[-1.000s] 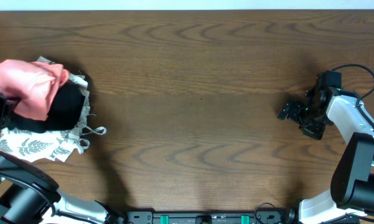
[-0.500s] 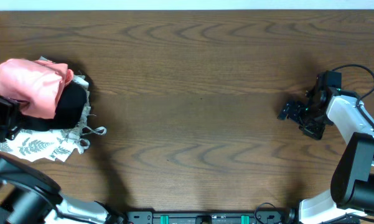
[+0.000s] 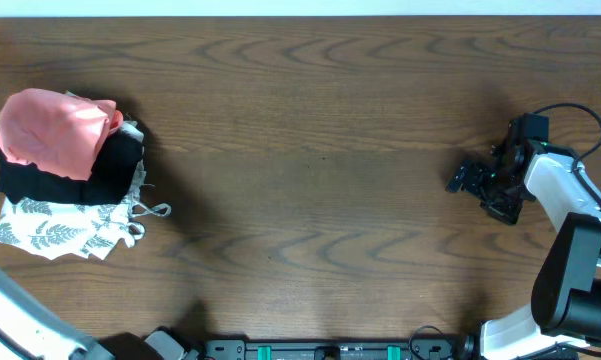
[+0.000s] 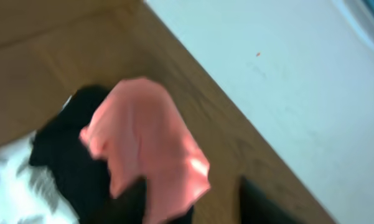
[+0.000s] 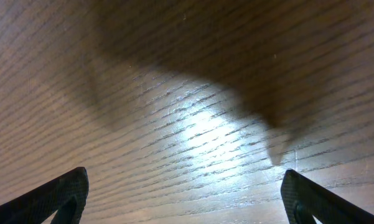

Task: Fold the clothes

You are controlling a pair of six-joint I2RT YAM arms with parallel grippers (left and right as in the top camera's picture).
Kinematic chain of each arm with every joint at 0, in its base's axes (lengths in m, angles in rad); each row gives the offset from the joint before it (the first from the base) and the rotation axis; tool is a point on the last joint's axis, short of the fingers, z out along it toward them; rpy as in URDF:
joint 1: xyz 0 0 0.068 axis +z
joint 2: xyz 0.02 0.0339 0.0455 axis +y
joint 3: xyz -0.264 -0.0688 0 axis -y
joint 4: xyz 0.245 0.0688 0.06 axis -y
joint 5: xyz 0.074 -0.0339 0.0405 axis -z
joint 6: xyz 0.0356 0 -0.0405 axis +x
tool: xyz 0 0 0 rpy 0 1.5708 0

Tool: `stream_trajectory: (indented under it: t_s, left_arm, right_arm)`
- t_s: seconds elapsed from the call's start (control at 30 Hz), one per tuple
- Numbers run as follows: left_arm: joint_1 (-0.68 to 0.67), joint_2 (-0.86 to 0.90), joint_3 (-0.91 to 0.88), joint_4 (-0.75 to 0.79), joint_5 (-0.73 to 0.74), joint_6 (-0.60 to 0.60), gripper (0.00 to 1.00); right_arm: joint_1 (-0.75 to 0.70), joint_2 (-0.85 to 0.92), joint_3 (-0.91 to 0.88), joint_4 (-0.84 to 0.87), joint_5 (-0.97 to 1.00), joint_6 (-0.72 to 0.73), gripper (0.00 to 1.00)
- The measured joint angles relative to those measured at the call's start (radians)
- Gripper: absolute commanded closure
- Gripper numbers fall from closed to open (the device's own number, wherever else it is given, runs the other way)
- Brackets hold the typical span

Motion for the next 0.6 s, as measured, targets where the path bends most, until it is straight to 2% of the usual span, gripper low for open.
stream_trajectory:
  t_s: [0.03,0.07,0.1,0.27,0.37,0.47,0.6]
  left_arm:
    - [-0.019,0.032,0.0,0.031,-0.003,0.002,0.81]
    - [-0.04,0.074,0.001,0.073,-0.006,0.01,0.9]
    - [-0.055,0.111,0.001,0.107,-0.005,0.006,0.92]
    - [-0.13,0.357,0.0,0.284,0.041,0.041,0.94]
    - [-0.156,0.483,0.0,0.269,0.063,0.053,0.94]
    - [-0.162,0.581,0.0,0.18,0.058,0.064,0.94]
    - [-0.161,0.641,0.008,0.137,0.047,0.077,0.94]
  right_arm:
    - [0.0,0.0,0.0,0.0,0.0,0.0,0.03]
    - [0.0,0.0,0.0,0.0,0.0,0.0,0.03]
    - [0.0,0.0,0.0,-0.001,0.0,0.0,0.03]
    - [0.0,0.0,0.0,-0.008,-0.001,0.002,0.04]
    - [0.0,0.0,0.0,-0.011,-0.001,0.01,0.04]
    - [0.0,0.0,0.0,-0.018,-0.001,0.017,0.04]
    - [0.0,0.0,0.0,-0.021,-0.001,0.024,0.04]
